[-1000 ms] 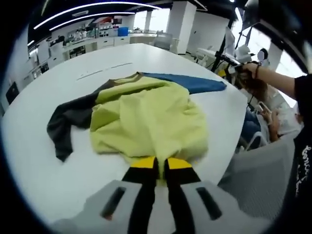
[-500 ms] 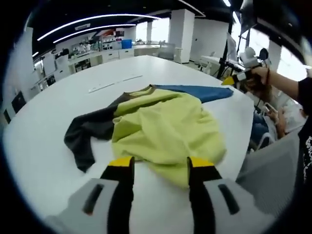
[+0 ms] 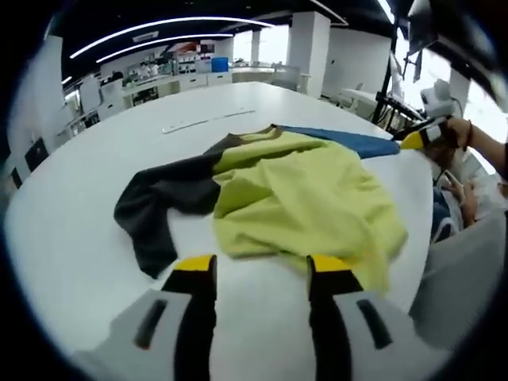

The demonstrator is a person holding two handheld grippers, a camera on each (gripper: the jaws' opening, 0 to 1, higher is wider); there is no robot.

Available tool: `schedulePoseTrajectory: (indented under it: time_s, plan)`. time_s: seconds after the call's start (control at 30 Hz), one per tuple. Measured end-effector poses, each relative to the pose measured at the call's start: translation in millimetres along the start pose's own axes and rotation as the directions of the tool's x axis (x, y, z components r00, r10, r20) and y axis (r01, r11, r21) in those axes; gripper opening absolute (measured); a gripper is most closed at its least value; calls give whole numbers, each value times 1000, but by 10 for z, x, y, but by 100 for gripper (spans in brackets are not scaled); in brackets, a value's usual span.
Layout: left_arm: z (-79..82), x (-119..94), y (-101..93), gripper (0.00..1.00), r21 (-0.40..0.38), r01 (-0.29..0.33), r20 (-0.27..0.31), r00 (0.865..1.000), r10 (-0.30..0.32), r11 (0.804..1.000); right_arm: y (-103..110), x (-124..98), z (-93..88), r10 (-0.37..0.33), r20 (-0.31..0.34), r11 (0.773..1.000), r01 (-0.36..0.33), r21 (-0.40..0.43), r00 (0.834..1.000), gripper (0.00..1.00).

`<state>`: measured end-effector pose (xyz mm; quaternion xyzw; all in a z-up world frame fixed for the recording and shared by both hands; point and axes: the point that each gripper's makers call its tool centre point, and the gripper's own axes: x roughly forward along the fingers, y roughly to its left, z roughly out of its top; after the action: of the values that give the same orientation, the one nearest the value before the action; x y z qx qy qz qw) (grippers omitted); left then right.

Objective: Fold the garment on the visible template until the final outline fits inside the template.

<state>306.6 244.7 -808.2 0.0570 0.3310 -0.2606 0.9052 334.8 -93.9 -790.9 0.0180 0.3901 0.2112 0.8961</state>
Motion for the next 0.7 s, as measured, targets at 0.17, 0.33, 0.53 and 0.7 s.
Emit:
schedulePoseTrajectory:
  time_s: [0.17,0.33,0.53,0.7]
  plan:
    - [-58,81,98,33,13,-25,-24,999,26,1000,212,49,-70,36,-3,999,-36,-23,999,86]
    - [-58,117,160,27,4,-38,-18,999,38,999,451,110,-193,76,-27,996,-77,-43,997,82]
    - [-139,196,206,26,30,-37,-49,998,39,999,803,157,-368,161,-66,979,-168,-113,985,73]
    - [-181,259,206,24,74,-34,-69,997,39,997,1057,169,-484,214,-90,963,-226,-144,973,68]
